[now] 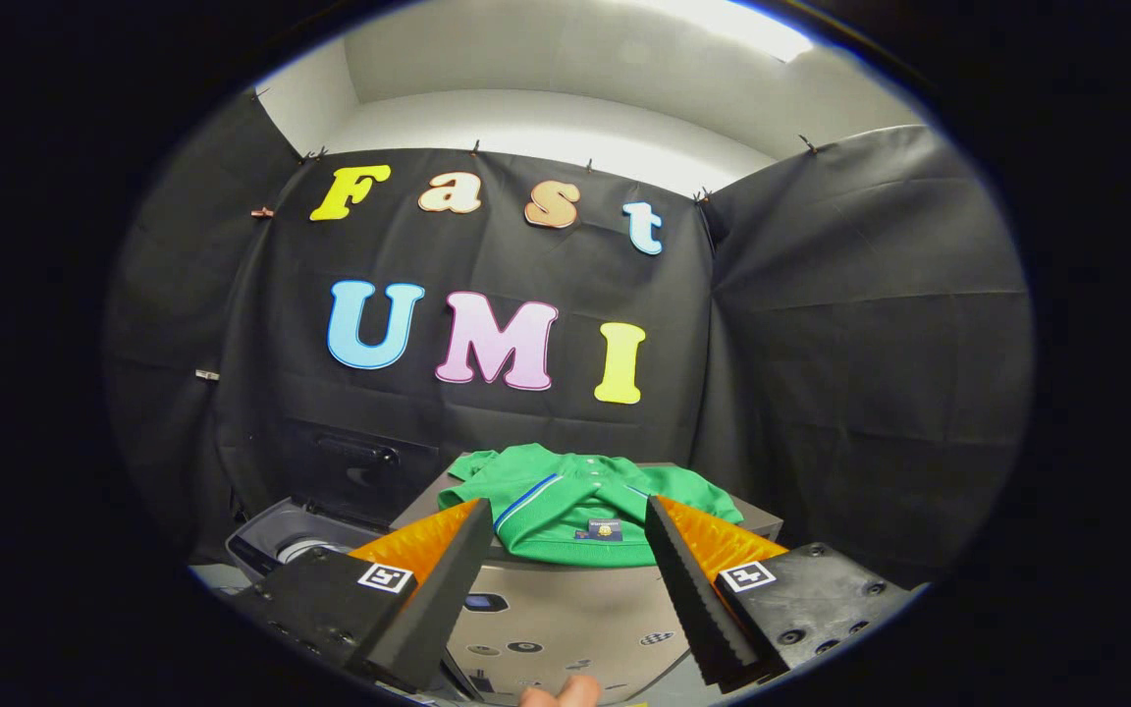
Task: Put the clothes into the washing machine and then close the washing machine lid.
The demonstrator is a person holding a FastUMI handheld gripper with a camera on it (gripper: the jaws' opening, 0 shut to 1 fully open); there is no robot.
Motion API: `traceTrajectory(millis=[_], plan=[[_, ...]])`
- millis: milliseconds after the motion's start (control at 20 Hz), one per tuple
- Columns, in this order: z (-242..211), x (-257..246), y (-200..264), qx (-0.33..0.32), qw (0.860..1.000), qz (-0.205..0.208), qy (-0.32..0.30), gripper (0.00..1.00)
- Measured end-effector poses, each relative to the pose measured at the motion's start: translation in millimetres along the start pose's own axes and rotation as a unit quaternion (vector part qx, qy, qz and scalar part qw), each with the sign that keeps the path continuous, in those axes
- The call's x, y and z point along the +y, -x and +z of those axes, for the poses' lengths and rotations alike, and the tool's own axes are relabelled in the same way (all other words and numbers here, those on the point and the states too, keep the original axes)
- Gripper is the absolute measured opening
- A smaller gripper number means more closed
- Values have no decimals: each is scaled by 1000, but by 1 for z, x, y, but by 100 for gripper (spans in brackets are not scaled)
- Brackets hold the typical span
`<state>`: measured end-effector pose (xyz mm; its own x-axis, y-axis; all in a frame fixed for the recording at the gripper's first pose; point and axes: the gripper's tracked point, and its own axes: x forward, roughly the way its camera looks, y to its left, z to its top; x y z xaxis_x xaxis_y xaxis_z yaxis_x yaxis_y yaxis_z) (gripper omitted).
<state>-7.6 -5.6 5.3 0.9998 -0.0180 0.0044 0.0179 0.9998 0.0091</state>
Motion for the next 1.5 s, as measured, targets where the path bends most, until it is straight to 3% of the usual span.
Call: traceTrajectory(millis=[600, 800, 1000, 1150, 1300, 1500], plan=[[4, 3, 0, 1, 1000, 1, 1, 97], [14, -6, -13, 0, 1000, -16, -10, 97], [27, -26, -43, 12, 997, -71, -2, 97], [44, -27, -74, 17, 996, -86, -30, 97], [35, -37, -115, 70, 990, -116, -44, 97], [6, -23, -170, 161, 976, -107, -97, 98]])
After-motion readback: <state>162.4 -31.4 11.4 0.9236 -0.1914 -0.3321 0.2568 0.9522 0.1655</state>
